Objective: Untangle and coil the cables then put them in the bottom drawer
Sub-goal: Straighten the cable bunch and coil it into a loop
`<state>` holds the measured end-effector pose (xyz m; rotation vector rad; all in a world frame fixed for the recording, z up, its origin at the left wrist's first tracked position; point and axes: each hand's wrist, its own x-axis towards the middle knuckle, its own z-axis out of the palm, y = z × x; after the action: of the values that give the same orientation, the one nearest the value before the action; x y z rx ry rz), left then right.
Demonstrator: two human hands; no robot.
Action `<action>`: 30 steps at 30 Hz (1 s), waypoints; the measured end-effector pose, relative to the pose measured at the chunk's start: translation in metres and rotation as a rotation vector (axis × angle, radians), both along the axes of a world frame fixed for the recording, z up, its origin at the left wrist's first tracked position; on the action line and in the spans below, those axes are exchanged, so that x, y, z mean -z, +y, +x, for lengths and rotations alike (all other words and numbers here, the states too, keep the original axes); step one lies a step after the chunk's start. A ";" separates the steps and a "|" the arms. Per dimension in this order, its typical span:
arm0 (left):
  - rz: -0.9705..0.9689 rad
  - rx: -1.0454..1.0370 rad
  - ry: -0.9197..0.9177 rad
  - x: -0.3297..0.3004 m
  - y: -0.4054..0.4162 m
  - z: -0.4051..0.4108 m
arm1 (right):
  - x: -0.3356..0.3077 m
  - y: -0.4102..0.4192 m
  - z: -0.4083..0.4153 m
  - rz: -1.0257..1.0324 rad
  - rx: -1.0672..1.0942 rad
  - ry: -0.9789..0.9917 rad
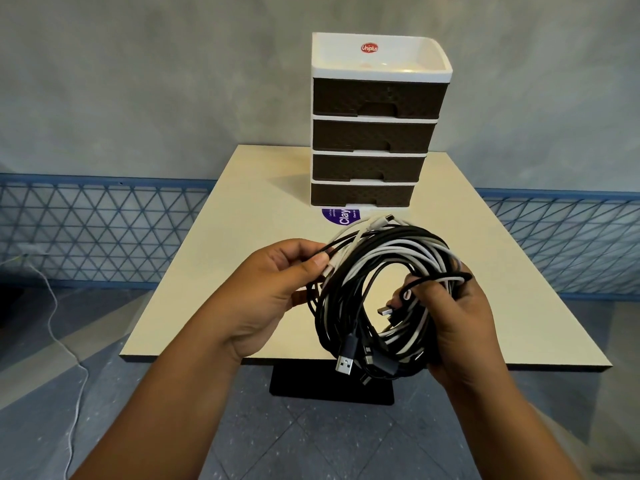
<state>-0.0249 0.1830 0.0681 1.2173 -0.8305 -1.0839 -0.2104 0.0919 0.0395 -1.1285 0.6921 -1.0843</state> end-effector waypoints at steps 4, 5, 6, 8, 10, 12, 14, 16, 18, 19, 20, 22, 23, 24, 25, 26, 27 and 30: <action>0.005 -0.016 0.019 0.001 0.000 0.000 | 0.000 0.002 0.000 -0.005 0.000 0.006; 0.000 -0.018 -0.002 0.001 0.000 0.000 | 0.000 0.002 -0.001 -0.009 0.000 0.006; -0.003 -0.016 -0.024 0.001 0.001 -0.001 | 0.000 0.003 -0.001 -0.008 0.003 0.007; 0.000 -0.010 -0.084 -0.001 0.004 -0.002 | -0.001 0.004 -0.002 0.003 0.019 0.012; 0.006 -0.010 -0.200 0.000 0.004 -0.003 | -0.002 0.003 -0.003 0.008 0.038 0.017; 0.007 -0.022 -0.334 0.005 0.003 -0.004 | -0.003 0.003 -0.003 0.009 0.050 0.019; -0.013 -0.036 -0.382 0.011 0.000 -0.005 | -0.003 0.003 -0.004 0.012 0.047 0.017; -0.051 -0.041 -0.371 0.014 -0.002 -0.007 | -0.004 0.005 -0.004 0.010 0.032 0.007; -0.081 -0.041 -0.358 0.013 -0.002 -0.011 | -0.006 0.006 -0.004 0.015 0.025 -0.008; -0.085 -0.044 -0.346 0.012 -0.003 -0.012 | -0.007 0.007 -0.004 0.017 0.023 -0.015; -0.081 -0.052 -0.334 0.013 -0.003 -0.013 | -0.007 0.007 -0.004 0.017 0.020 -0.018; -0.064 -0.086 -0.339 0.015 -0.005 -0.013 | -0.009 0.008 -0.004 0.017 0.022 -0.017; -0.064 -0.112 -0.364 0.015 -0.006 -0.014 | -0.010 0.008 -0.004 0.018 0.024 -0.017; -0.082 -0.137 -0.401 0.016 -0.006 -0.014 | -0.010 0.009 -0.004 0.024 0.027 -0.018; -0.114 -0.158 -0.448 0.017 -0.007 -0.015 | -0.010 0.009 -0.004 0.033 0.029 -0.020; -0.152 -0.178 -0.482 0.017 -0.006 -0.017 | -0.010 0.009 -0.004 0.040 0.030 -0.022; -0.188 -0.201 -0.498 0.017 -0.006 -0.019 | -0.010 0.008 -0.005 0.044 0.030 -0.025; -0.244 -0.239 -0.477 0.017 -0.004 -0.022 | -0.010 0.007 -0.007 0.062 0.036 -0.047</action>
<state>-0.0466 0.1790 0.0515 1.3440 -1.1101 -0.4840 -0.2175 0.0987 0.0496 -1.0378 0.7067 -1.1086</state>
